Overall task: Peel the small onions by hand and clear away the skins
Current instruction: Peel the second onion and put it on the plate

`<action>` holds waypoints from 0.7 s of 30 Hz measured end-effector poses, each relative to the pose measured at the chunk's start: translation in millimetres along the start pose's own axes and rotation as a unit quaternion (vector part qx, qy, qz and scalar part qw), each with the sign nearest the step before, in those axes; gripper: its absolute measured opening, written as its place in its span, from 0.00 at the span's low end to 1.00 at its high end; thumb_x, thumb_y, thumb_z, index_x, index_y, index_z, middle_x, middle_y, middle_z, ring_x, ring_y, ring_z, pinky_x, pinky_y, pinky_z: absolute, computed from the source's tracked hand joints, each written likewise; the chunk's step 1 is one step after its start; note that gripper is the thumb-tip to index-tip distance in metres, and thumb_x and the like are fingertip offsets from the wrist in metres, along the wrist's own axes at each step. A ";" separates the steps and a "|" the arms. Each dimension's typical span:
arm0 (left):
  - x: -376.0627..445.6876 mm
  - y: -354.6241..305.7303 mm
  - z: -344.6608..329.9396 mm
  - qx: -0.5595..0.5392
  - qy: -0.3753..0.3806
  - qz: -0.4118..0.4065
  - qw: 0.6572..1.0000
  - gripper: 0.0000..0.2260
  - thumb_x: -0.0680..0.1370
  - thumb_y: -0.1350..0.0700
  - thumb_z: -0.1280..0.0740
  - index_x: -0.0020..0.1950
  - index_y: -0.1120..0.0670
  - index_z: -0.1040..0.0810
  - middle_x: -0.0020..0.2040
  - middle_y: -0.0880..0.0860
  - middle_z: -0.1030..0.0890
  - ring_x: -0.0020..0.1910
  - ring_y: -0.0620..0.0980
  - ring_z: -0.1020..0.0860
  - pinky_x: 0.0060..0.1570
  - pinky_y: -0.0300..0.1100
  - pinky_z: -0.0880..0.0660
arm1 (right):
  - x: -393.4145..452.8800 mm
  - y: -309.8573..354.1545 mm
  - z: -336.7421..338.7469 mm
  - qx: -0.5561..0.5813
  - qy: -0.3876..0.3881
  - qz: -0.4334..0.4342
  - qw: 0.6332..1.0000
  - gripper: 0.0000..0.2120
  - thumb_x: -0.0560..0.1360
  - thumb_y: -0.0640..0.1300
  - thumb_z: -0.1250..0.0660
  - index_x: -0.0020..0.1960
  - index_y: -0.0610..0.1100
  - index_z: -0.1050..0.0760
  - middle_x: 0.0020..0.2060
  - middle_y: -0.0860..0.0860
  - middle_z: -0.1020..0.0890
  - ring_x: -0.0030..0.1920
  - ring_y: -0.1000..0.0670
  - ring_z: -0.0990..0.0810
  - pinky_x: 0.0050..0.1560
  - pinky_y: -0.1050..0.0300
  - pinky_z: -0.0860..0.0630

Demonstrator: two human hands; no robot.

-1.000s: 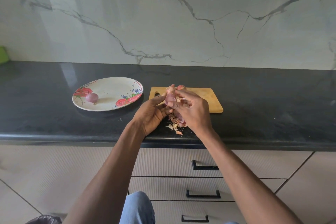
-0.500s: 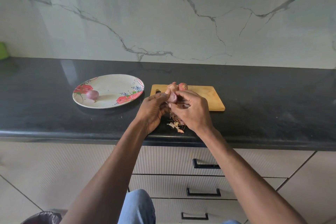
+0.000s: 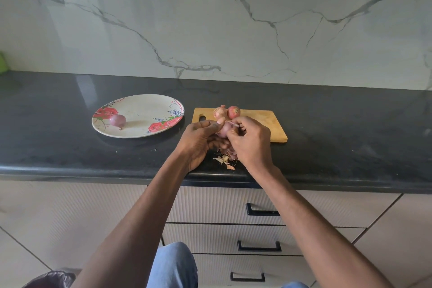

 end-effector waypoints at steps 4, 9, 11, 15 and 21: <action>2.6 1.5 1.7 -0.038 -0.022 0.008 0.999 0.09 0.81 0.61 0.35 0.53 0.67 0.20 0.44 0.63 0.17 0.35 0.52 0.19 0.35 0.39 0.19 | 4.9 -7.0 3.7 0.101 0.016 -0.154 0.983 0.01 0.73 0.40 0.24 0.43 0.43 0.16 0.36 0.53 0.15 0.38 0.52 0.17 0.40 0.52 0.19; 5.1 0.9 4.5 -0.071 -0.027 0.002 0.997 0.19 0.77 0.58 0.30 0.64 0.67 0.25 0.52 0.67 0.17 0.40 0.54 0.17 0.43 0.42 0.17 | 6.7 -20.5 5.1 0.194 0.010 -0.263 0.945 0.02 0.73 0.39 0.26 0.42 0.43 0.15 0.33 0.49 0.15 0.37 0.40 0.16 0.40 0.40 0.19; 3.3 0.0 1.6 -0.032 -0.025 -0.011 0.999 0.23 0.72 0.58 0.26 0.64 0.67 0.24 0.50 0.64 0.16 0.39 0.53 0.17 0.41 0.41 0.17 | 6.2 -20.4 4.0 0.202 0.027 -0.264 0.943 0.02 0.74 0.40 0.25 0.43 0.44 0.15 0.35 0.49 0.14 0.39 0.42 0.15 0.42 0.41 0.17; 5.3 2.2 2.5 -0.009 -0.045 -0.007 0.999 0.14 0.77 0.60 0.30 0.60 0.66 0.23 0.44 0.63 0.16 0.34 0.53 0.17 0.36 0.41 0.18 | 7.2 -17.0 2.5 0.285 0.069 -0.298 0.908 0.01 0.74 0.37 0.26 0.44 0.40 0.16 0.34 0.45 0.15 0.33 0.49 0.17 0.40 0.52 0.18; 5.5 -0.1 3.1 -0.026 -0.039 0.030 0.998 0.10 0.84 0.59 0.40 0.56 0.66 0.25 0.39 0.64 0.19 0.31 0.53 0.20 0.30 0.39 0.21 | 6.8 -19.3 1.6 0.371 0.075 -0.389 0.840 0.03 0.74 0.32 0.28 0.44 0.38 0.17 0.35 0.44 0.16 0.31 0.49 0.20 0.35 0.59 0.22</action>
Point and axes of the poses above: each hand's wrist, its own x-axis towards the middle knuckle, its own z-axis out of the back of the hand, y = z × x, the point moved 3 cm from there along x, towards the middle knuckle
